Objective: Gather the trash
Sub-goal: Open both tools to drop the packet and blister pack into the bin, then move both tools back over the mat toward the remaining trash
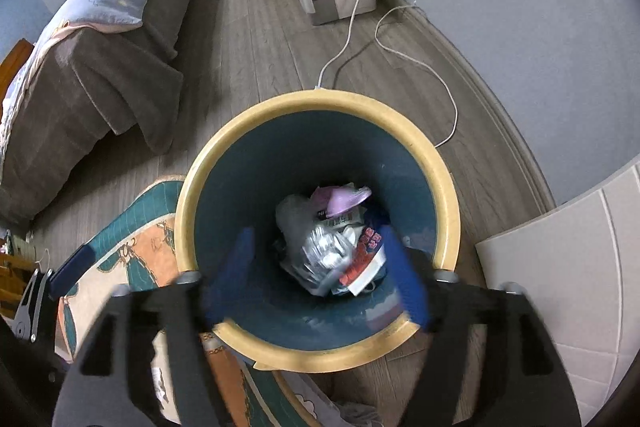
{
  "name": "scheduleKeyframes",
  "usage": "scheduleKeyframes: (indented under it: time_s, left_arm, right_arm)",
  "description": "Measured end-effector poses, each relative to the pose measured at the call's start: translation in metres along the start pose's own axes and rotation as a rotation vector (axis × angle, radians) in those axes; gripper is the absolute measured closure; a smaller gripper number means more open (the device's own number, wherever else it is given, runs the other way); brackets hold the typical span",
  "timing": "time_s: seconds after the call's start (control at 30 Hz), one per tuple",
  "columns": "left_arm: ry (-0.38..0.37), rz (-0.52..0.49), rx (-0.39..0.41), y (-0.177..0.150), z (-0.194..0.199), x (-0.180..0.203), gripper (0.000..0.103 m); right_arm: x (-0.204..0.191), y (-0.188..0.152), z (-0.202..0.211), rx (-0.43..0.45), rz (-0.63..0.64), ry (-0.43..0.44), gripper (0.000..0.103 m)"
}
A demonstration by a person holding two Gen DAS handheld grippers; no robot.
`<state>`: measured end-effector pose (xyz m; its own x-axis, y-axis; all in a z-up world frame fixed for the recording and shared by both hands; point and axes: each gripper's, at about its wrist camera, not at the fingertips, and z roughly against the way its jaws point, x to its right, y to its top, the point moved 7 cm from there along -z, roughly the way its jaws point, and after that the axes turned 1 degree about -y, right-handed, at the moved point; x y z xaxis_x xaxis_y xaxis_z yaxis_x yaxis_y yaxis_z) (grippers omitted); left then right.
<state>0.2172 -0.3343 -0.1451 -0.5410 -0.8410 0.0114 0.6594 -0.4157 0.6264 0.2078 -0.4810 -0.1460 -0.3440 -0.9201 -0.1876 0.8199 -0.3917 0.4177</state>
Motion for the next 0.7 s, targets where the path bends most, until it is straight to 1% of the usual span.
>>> scheduleKeyframes:
  time_s: [0.07, 0.17, 0.4, 0.57, 0.7]
  left_arm:
    - [0.024, 0.024, 0.002, -0.005, 0.009, -0.011, 0.007]
    - [0.044, 0.05, 0.013, -0.013, 0.027, -0.027, 0.007]
    - [0.103, 0.097, 0.042, -0.033, 0.083, -0.069, 0.006]
    - [0.147, 0.129, 0.055, -0.059, 0.126, -0.1, 0.006]
    - [0.186, 0.17, 0.055, -0.084, 0.155, -0.122, 0.005]
  right_arm:
    - [-0.003, 0.002, 0.006, 0.016, 0.009, -0.008, 0.011]
    - [-0.009, 0.003, 0.014, 0.035, 0.028, -0.016, 0.006]
    - [-0.033, -0.007, 0.034, 0.068, 0.106, -0.033, 0.006]
    - [-0.064, -0.022, 0.052, 0.094, 0.176, -0.013, 0.006]
    - [-0.092, -0.038, 0.064, 0.117, 0.241, -0.017, 0.006]
